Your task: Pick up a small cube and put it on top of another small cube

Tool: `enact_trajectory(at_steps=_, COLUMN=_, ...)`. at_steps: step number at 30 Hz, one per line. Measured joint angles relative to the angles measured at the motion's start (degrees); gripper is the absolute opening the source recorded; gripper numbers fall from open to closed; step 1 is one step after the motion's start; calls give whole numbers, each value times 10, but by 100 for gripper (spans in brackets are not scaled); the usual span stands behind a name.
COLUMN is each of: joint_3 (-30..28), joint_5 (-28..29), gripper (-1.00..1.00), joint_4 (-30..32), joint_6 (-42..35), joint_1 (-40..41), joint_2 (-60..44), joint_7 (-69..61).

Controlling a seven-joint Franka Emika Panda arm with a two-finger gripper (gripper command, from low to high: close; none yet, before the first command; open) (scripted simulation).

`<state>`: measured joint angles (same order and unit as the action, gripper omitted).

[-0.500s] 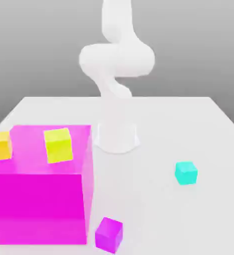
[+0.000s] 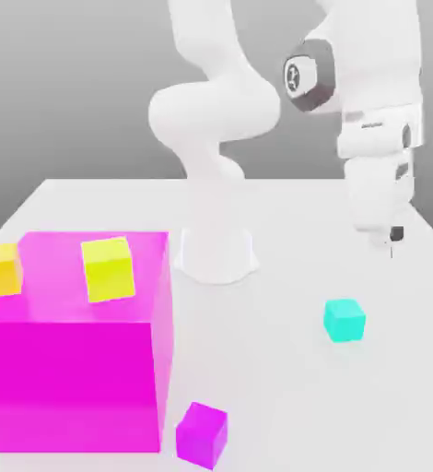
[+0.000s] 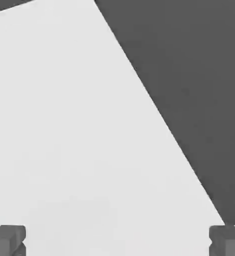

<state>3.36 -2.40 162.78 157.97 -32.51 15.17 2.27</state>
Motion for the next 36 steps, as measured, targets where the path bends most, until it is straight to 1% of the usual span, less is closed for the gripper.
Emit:
enact_trajectory(at_steps=4, joint_3=21, joint_5=-3, gripper=0, joint_4=71, joint_6=60, joint_1=-63, joint_2=-70, joint_7=-97)
enact_trajectory(at_steps=5, joint_3=25, joint_5=-1, gripper=0, joint_4=79, joint_6=76, joint_1=-70, joint_2=-89, joint_7=-109)
enact_trajectory(at_steps=8, joint_3=26, joint_5=17, gripper=0, joint_4=79, joint_6=127, joint_1=-73, joint_2=-150, joint_7=-109)
enact_trajectory(at_steps=11, joint_3=-3, joint_5=48, gripper=0, joint_4=69, joint_6=178, joint_1=-94, joint_2=-213, joint_7=-89)
enact_trajectory(at_steps=13, joint_3=-25, joint_5=51, gripper=0, joint_4=62, joint_6=213, joint_1=-115, joint_2=-254, joint_7=-86)
enact_trajectory(at_steps=14, joint_3=-31, joint_5=51, gripper=-100, joint_4=60, joint_6=226, joint_1=-122, joint_2=-270, joint_7=-86)
enact_trajectory(at_steps=21, joint_3=-33, joint_5=53, gripper=-100, joint_4=59, joint_6=227, joint_1=-123, joint_2=-272, joint_7=-84)
enact_trajectory(at_steps=25, joint_3=-11, joint_5=33, gripper=-100, joint_4=71, joint_6=169, joint_1=-107, joint_2=-203, joint_7=-99)
enact_trajectory(at_steps=30, joint_3=-14, joint_5=15, gripper=-100, joint_4=84, joint_6=86, joint_1=-108, joint_2=-106, joint_7=-113)
enact_trajectory(at_steps=33, joint_3=-52, joint_5=9, gripper=-100, joint_4=46, joint_6=49, joint_1=-72, joint_2=-109, joint_7=-134)
enact_trajectory(at_steps=36, joint_3=-93, joint_5=4, gripper=-100, joint_4=-3, joint_6=16, joint_1=-5, joint_2=-127, joint_7=-159)
